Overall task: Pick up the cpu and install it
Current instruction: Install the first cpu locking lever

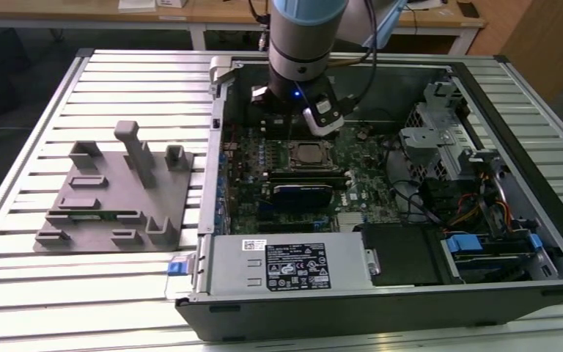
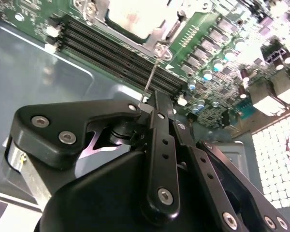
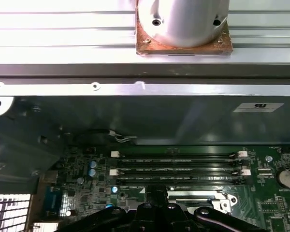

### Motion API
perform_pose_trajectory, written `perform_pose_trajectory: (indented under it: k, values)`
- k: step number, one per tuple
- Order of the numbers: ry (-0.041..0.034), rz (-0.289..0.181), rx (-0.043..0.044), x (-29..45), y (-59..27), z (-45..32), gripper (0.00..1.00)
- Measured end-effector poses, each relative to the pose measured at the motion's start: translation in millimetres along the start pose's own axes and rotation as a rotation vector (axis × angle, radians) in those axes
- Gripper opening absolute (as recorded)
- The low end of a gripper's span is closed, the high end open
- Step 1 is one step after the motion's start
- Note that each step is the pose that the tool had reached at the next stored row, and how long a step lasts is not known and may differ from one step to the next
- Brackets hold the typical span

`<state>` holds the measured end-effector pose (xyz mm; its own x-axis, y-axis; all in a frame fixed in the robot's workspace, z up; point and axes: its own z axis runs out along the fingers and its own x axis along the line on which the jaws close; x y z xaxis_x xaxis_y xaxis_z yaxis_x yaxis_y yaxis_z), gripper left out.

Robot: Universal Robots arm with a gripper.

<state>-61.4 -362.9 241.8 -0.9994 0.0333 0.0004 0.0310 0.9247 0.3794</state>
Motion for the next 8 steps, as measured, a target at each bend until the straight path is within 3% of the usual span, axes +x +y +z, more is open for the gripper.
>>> perform_pose_trajectory:
  k: [3,8]
  values:
    - [0.0000,0.000,0.0002,-5.6,0.3,0.1,0.11]
    - [-0.0001,0.000,0.0002,-6.6,0.4,0.2,0.11]
